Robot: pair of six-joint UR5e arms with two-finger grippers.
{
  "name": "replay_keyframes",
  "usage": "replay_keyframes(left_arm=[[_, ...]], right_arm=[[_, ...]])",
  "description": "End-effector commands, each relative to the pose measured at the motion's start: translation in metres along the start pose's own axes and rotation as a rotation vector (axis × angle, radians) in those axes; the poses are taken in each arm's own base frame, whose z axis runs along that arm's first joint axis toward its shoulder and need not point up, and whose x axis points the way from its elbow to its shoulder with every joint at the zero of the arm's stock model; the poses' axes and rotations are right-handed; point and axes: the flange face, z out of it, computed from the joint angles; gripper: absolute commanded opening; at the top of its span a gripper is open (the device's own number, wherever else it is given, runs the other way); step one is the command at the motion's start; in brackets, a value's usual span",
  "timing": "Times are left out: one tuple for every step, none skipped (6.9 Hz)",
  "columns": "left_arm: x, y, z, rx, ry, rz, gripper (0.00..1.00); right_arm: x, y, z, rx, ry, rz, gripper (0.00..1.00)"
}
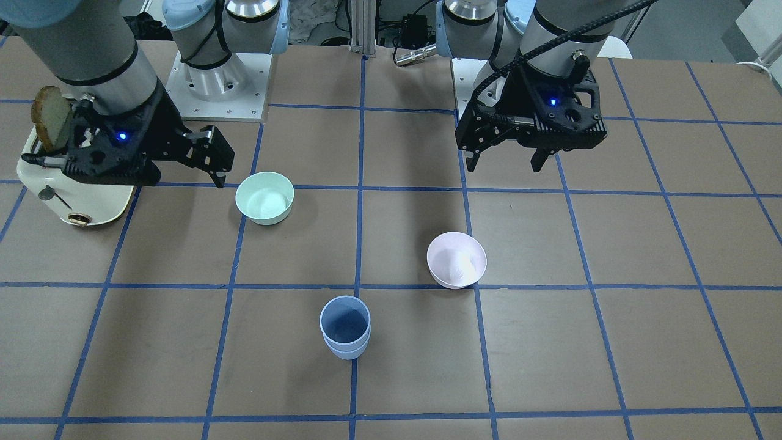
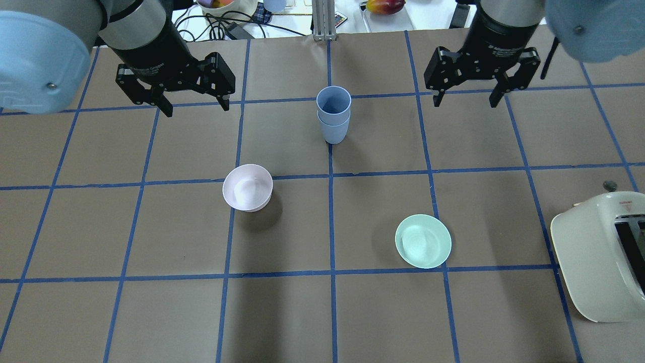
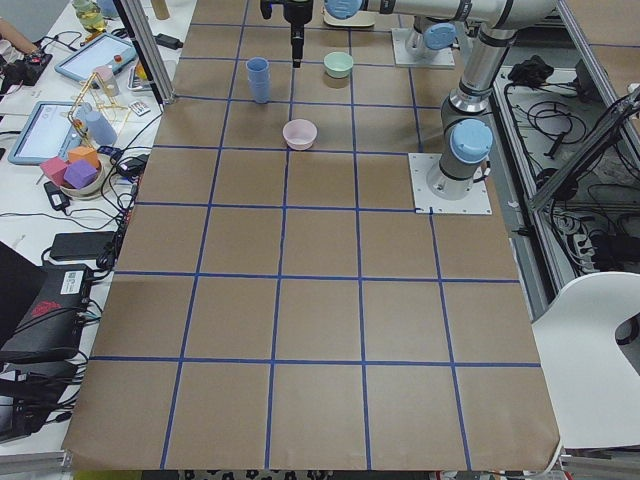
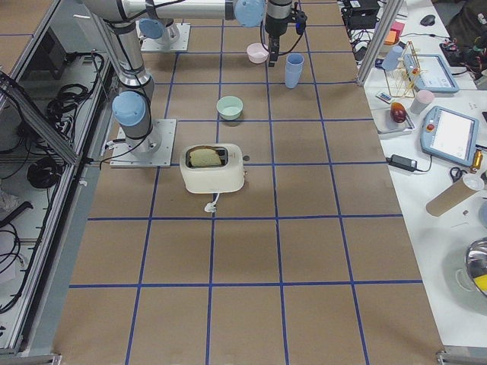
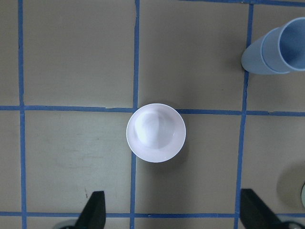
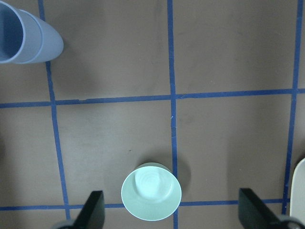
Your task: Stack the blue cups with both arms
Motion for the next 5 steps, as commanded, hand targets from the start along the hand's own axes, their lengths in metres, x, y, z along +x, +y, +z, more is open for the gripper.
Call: replay_keyframes(left_arm=[[0.0002,0.0003,-0.0001,-0.001,0.000,0.000,1.00],[-0.0004,-0.0013,-0.0002,0.007,0.001,-0.001,1.00],[0.0004,-0.0015,0.0006,0.005,0.001,0.001,1.00],[0.0009,-0.0022,0.0005,0.006,0.005,0.001,1.00],[0.0009,-0.0027,0.0013,0.005,0.005,0.001,1.00]], right_arm=[[0.0240,0.0122,-0.0055,-0.015,0.048,0.020,1.00],[0.0229,0.0161,-0.0081,-0.012,0.045,0.025,1.00],[0.0212,0.0178,-0.0080,-0.012,0.044,0.027,1.00],[0.0210,0.0177,-0.0081,-0.011,0.042,0.027,1.00],[0.0210,0.0171,-0.0074,-0.012,0.042,0.027,1.00]])
